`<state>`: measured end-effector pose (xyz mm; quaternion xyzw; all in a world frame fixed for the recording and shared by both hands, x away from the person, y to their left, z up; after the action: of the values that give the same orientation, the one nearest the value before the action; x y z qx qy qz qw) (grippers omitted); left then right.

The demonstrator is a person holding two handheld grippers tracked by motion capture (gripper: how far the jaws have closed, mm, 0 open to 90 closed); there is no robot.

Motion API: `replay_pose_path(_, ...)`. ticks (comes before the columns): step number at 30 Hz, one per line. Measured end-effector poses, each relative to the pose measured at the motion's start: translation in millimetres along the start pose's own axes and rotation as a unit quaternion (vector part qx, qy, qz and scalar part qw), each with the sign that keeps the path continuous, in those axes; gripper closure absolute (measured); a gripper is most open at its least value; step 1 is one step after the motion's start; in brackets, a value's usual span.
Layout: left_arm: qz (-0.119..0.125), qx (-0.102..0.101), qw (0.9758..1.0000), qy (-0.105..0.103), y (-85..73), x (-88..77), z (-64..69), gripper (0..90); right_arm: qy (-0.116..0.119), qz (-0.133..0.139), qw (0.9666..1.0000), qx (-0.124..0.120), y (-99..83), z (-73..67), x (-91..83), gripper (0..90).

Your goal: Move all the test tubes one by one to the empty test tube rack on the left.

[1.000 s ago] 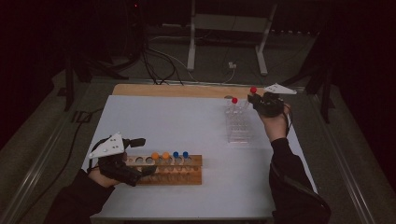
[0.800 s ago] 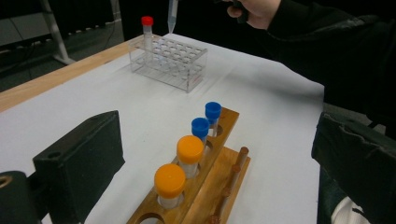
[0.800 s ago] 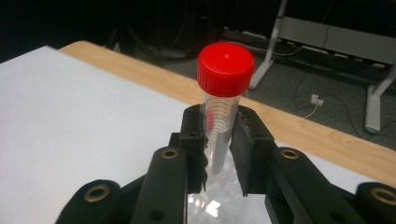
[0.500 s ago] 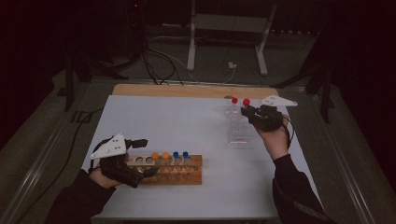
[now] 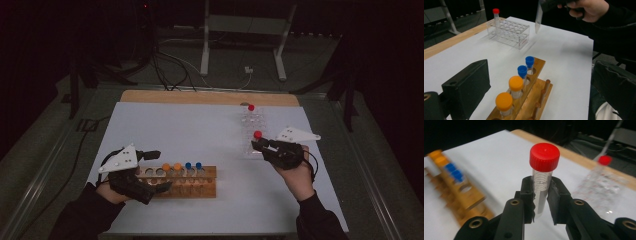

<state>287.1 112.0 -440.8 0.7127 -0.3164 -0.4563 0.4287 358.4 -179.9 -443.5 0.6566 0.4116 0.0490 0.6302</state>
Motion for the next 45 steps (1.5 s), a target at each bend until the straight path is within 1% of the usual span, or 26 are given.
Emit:
replay_pose_path(4, 0.0, 0.001, 1.0, -0.005, 1.1, 1.6, 3.3, 2.9, 0.017, -0.022, 0.9995, -0.014, -17.8, -17.7, -1.9, 75.2)
replay_pose_path(6, 0.001, 0.002, 1.0, -0.006, 1.4, 2.4, 4.4, 3.0, 0.03, -0.03, 0.999, -0.013, -25.1, -25.9, -2.8, 75.2)
replay_pose_path(11, -0.001, 0.001, 1.0, -0.009, 0.8, 4.4, 6.8, 3.0, 0.055, -0.052, 0.9969, -0.023, -42.7, -45.9, -1.0, 75.2)
replay_pose_path(14, 0.0, 0.003, 0.9999, -0.011, 1.7, 5.5, 8.8, 3.0, 0.076, -0.067, 0.9944, -0.032, -52.3, -60.2, 1.7, 75.2)
replay_pose_path(16, -0.001, 0.005, 0.9999, -0.013, 2.6, 6.7, 10.4, 3.0, 0.091, -0.076, 0.9921, -0.04, -56.7, -71.2, 4.4, 75.2)
replay_pose_path(17, -0.001, 0.005, 0.9998, -0.017, 3.0, 7.2, 11.9, 3.0, 0.095, -0.079, 0.9914, -0.042, -57.8, -74.9, 5.2, 75.2)
replay_pose_path(19, -0.001, 0.007, 0.9998, -0.017, 3.7, 8.3, 13.5, 3.0, 0.107, -0.085, 0.9894, -0.05, -60.5, -84.7, 7.5, 75.2)
replay_pose_path(24, 0.005, 0.008, 0.9997, -0.025, 6.7, 12.1, 19.5, 3.0, 0.134, -0.096, 0.9838, -0.07, -64.5, -108.7, 13.8, 75.2)
replay_pose_path(27, 0.009, 0.01, 0.9993, -0.033, 9.5, 16.2, 25.8, 3.5, 0.15, -0.101, 0.9802, -0.081, -67.1, -121.2, 17.1, 75.2)
replay_pose_path(28, 0.012, 0.01, 0.9991, -0.04, 10.6, 18.1, 28.8, 4.2, 0.156, -0.101, 0.979, -0.083, -67.4, -125.0, 17.9, 75.2)
replay_pose_path(30, 0.011, 0.013, 0.9989, -0.045, 11.4, 21.6, 33.1, 5.9, 0.163, -0.104, 0.9771, -0.088, -68.8, -132.2, 19.3, 75.2)
replay_pose_path(32, 0.013, 0.018, 0.9983, -0.053, 12.4, 25.3, 38.9, 8.6, 0.172, -0.109, 0.9747, -0.092, -70.6, -140.4, 20.6, 75.2)
replay_pose_path(33, 0.013, 0.018, 0.9982, -0.056, 12.9, 27.4, 41.7, 11.6, 0.174, -0.109, 0.974, -0.096, -71.2, -142.9, 21.3, 75.2)
replay_pose_path(34, 0.014, 0.02, 0.9979, -0.061, 13.5, 29.1, 44.6, 12.8, 0.178, -0.11, 0.973, -0.098, -71.9, -146.0, 21.8, 75.2)
replay_pose_path(35, 0.015, 0.021, 0.9977, -0.063, 14.1, 31.0, 47.1, 16.4, 0.18, -0.112, 0.9719, -0.102, -72.8, -148.4, 22.5, 75.2)
replay_pose_path(36, 0.014, 0.023, 0.9973, -0.068, 14.5, 33.5, 50.4, 17.4, 0.181, -0.113, 0.9715, -0.102, -73.5, -150.6, 23.3, 75.2)
replay_pose_path(37, 0.013, 0.025, 0.9972, -0.069, 14.5, 35.0, 51.9, 19.5, 0.185, -0.114, 0.9707, -0.103, -74.0, -152.8, 24.1, 75.2)
replay_pose_path(39, 0.015, 0.028, 0.9968, -0.074, 14.8, 38.7, 55.8, 25.6, 0.188, -0.116, 0.9697, -0.106, -74.9, -155.6, 24.9, 75.2)
replay_pose_path(41, 0.016, 0.028, 0.9967, -0.075, 14.7, 41.2, 56.9, 33.0, 0.19, -0.118, 0.9686, -0.108, -75.8, -158.4, 25.1, 75.2)
replay_pose_path(45, 0.021, 0.029, 0.9965, -0.075, 14.1, 44.2, 58.0, 44.3, 0.194, -0.12, 0.967, -0.113, -77.1, -162.3, 25.5, 75.2)
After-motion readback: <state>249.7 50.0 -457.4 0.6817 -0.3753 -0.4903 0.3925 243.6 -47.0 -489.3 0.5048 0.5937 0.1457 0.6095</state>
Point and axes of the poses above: each handheld gripper's, and its own axes: x roughly forward along the jaws, y roughly out of its top, z roughly to its right, the point moved 9 cm from there along x, roughly forward along the jaws, and after that the axes turned 15 degrees about x, right-handed, at the moved point
